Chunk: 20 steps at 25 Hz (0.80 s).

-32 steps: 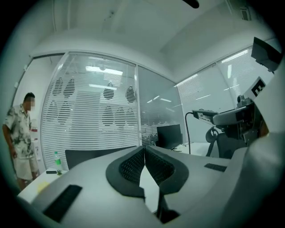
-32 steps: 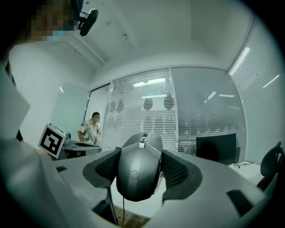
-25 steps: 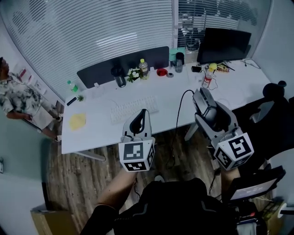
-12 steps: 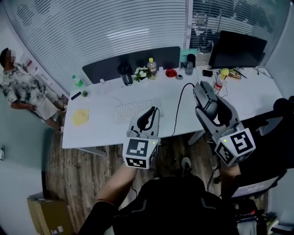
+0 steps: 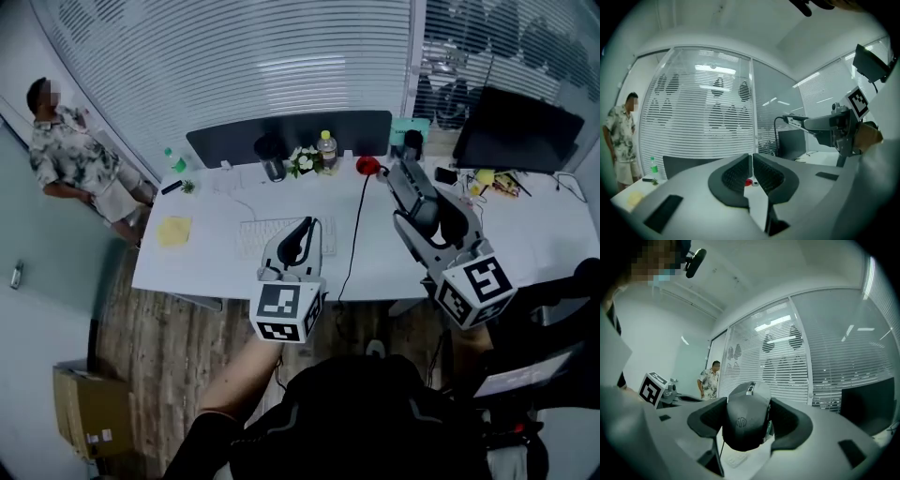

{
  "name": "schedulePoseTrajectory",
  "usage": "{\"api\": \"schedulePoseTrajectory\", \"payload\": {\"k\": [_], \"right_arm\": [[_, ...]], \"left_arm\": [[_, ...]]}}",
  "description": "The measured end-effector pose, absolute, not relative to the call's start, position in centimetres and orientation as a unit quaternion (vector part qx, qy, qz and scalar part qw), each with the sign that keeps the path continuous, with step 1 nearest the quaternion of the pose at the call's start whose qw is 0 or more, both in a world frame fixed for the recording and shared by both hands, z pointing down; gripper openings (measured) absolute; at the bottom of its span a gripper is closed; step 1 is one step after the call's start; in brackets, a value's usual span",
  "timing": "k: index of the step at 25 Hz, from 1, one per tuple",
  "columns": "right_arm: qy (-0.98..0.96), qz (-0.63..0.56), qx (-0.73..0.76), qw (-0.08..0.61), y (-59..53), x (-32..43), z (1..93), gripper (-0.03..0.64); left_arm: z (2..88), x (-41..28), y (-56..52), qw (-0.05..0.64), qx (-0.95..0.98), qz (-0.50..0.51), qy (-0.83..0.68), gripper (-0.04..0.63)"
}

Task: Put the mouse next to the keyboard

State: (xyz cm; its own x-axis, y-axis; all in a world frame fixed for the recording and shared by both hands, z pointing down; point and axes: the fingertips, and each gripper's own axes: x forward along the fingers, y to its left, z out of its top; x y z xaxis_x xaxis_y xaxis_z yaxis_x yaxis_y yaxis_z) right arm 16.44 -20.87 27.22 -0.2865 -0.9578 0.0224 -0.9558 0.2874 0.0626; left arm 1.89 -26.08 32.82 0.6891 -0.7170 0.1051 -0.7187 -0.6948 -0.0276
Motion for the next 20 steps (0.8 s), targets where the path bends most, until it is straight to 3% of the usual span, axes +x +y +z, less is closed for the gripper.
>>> {"api": "schedulePoseTrajectory", "payload": {"k": [12, 20], "right_arm": [[-0.827, -0.012, 0.561, 0.029, -26.3, 18.9, 27.8, 0.288], [-0.818, -0.003, 0.575, 0.027, -30.5, 17.4, 28.4, 0.288]], "left_arm": [[32.7, 1.3, -29.5, 0.024, 0.885, 0.044, -0.463, 0.032], [33.3, -2.8, -32.4, 0.027, 0.884, 0.063, -0.463, 0.031]]}}
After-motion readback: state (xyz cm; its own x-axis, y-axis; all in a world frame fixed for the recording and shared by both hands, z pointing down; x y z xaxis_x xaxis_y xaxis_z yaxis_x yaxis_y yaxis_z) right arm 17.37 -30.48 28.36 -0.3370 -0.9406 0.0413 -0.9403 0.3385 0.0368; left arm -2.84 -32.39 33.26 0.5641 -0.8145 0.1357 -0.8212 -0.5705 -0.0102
